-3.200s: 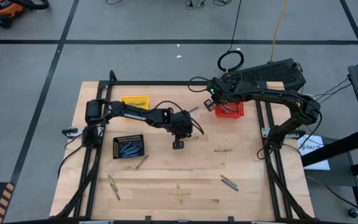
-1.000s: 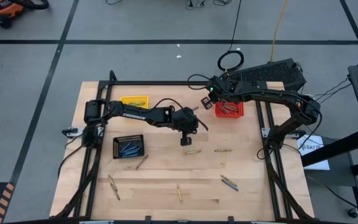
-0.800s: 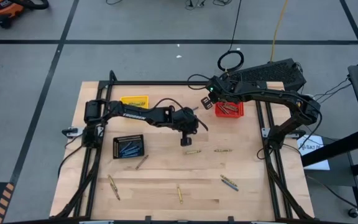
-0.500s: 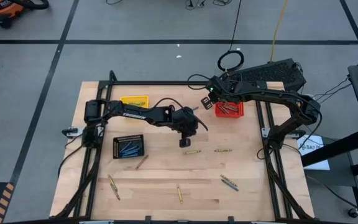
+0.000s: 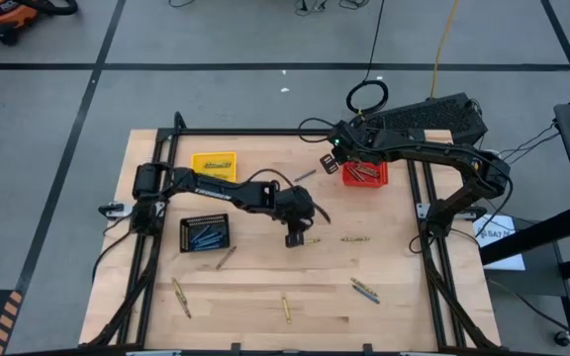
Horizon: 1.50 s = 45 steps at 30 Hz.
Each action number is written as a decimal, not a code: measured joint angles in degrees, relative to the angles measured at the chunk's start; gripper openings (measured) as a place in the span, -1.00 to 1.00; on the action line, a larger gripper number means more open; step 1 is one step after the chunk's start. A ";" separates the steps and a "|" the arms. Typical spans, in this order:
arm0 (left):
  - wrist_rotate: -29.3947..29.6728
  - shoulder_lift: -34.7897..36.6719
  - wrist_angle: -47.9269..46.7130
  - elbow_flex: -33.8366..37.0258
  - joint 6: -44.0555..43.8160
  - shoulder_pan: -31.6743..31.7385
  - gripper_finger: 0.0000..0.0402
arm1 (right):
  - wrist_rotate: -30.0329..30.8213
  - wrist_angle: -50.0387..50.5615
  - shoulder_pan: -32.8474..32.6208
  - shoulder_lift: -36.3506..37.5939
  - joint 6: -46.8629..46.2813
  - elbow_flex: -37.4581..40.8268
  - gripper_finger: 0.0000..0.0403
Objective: Sort crayons
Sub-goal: Put the green crayon into the yellow bin
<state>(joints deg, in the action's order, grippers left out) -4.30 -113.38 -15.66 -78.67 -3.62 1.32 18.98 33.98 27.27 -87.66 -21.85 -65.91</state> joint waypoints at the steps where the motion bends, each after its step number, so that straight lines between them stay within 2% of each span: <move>1: 1.00 0.00 -0.02 0.00 0.38 -0.62 -0.24 | 0.00 -0.01 0.00 0.00 0.01 0.00 -0.66; 4: 3.12 0.00 -0.45 0.00 2.42 -1.98 -0.24 | -0.01 -0.01 0.00 0.00 0.00 0.00 -0.66; 18: 4.57 -1.60 -0.85 0.00 1.00 -4.16 -0.24 | 0.28 -4.52 0.02 0.02 0.02 0.00 -0.66; 37: 4.14 -5.13 -0.86 -0.02 -0.59 -5.02 -0.24 | 0.16 -8.68 0.04 0.02 0.02 0.00 -0.66; 45: 3.48 -6.86 -0.22 -0.03 -0.59 -5.59 -0.24 | -2.11 -8.07 0.07 0.02 0.52 0.00 -0.66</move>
<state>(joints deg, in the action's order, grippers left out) -0.82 -120.24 -15.88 -78.71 -4.21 -4.27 16.87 25.91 27.33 -87.64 -21.32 -65.91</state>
